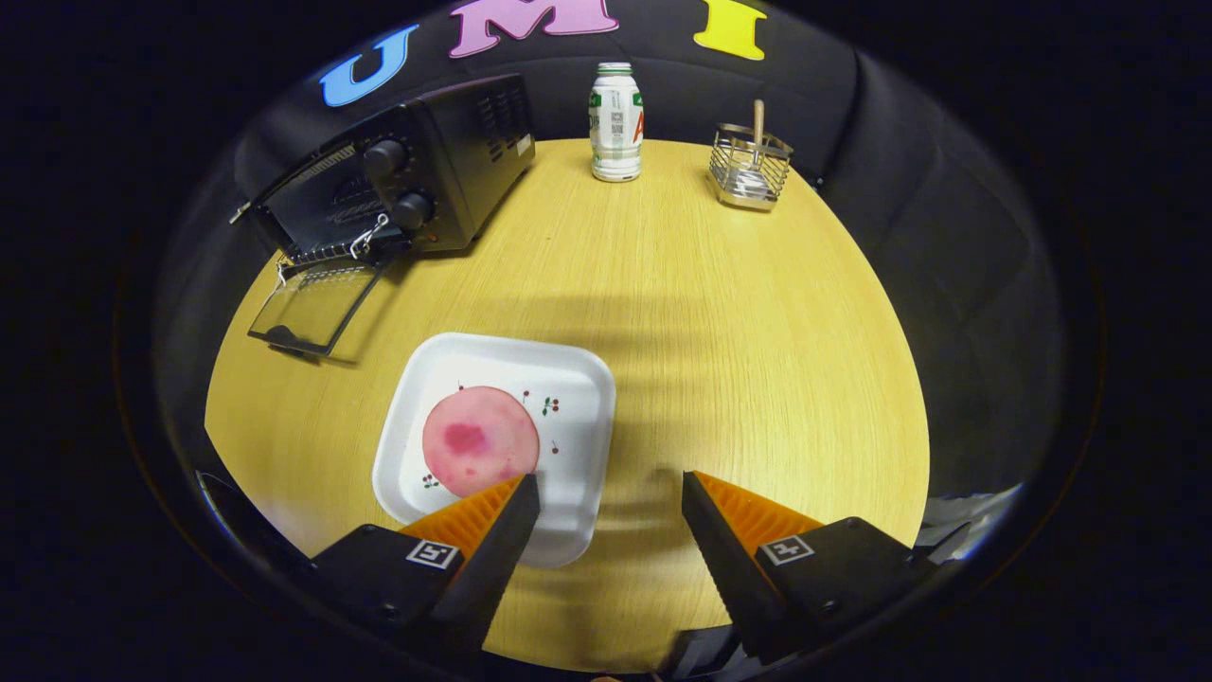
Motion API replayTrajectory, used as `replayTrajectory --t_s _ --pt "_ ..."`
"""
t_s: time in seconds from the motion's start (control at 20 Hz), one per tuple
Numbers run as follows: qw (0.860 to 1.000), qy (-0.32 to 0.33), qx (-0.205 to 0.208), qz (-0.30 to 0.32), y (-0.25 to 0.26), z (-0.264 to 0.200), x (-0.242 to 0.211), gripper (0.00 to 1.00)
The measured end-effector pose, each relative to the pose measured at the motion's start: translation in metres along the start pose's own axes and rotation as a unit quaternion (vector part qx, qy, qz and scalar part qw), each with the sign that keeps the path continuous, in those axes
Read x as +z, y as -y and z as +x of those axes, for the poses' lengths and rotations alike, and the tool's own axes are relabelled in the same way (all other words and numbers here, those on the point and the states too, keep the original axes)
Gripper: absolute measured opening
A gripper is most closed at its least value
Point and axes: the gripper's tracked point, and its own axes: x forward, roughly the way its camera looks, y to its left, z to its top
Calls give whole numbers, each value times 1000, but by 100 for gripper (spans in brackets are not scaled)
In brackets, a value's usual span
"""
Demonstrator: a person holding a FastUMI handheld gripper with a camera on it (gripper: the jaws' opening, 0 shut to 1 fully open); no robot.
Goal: Open the toaster oven, put the food inside, and close the toaster oven door.
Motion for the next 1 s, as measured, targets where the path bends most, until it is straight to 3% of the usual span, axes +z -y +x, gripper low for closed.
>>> replayTrajectory --t_s 0.25,0.35,0.4,0.45,0.55,0.65,0.75,0.85,0.9,1.0 --pt "999 -40 5 10 -1 5 -16 98" --pt "999 -38 6 18 -3 6 -11 89" --pt "999 -37 7 21 -4 10 -11 76" --pt "999 -39 11 23 -6 11 -11 73" --pt "998 -48 14 25 -8 11 -11 52" --pt "998 -52 30 19 -11 12 -10 52" --pt "997 -56 46 8 -14 11 -10 30" --pt "997 -53 61 -8 -14 11 -12 30" --pt "996 -58 73 0 -16 10 -14 19" --pt "993 -70 96 4 -21 9 -16 9"
